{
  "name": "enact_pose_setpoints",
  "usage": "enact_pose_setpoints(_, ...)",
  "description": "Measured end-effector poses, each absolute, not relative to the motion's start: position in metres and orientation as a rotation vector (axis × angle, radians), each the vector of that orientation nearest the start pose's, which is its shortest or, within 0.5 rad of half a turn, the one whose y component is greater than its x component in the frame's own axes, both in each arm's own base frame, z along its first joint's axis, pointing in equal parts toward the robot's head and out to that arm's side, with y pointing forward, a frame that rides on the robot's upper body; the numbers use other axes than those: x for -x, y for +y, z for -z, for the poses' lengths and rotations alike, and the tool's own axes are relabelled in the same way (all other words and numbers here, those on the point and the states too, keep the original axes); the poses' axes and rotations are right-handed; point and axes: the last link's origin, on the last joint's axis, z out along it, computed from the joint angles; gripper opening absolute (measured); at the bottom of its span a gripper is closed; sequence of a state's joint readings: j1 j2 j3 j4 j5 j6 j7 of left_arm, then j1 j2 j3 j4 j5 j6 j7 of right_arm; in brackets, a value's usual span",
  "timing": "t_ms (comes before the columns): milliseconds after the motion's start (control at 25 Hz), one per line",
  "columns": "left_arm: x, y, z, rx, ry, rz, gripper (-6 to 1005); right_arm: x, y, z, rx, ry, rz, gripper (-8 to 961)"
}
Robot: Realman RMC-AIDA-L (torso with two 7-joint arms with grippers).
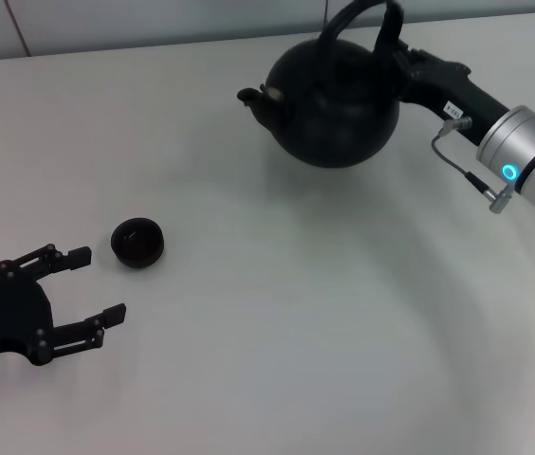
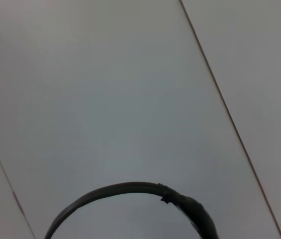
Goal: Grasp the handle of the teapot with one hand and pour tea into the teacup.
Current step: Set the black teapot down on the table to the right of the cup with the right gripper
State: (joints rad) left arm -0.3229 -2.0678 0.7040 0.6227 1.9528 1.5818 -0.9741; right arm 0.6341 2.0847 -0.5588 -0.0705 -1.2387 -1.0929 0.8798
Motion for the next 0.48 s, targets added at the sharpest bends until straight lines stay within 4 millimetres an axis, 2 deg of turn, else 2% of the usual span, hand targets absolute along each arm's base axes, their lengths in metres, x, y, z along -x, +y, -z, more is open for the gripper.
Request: enact_pose_setpoints(480, 0.3213, 0.2661, 0.0004, 2.67, -0.353, 0.609, 840, -0.2956, 0.3776, 0.0374, 1.873, 0.959, -0.893, 83)
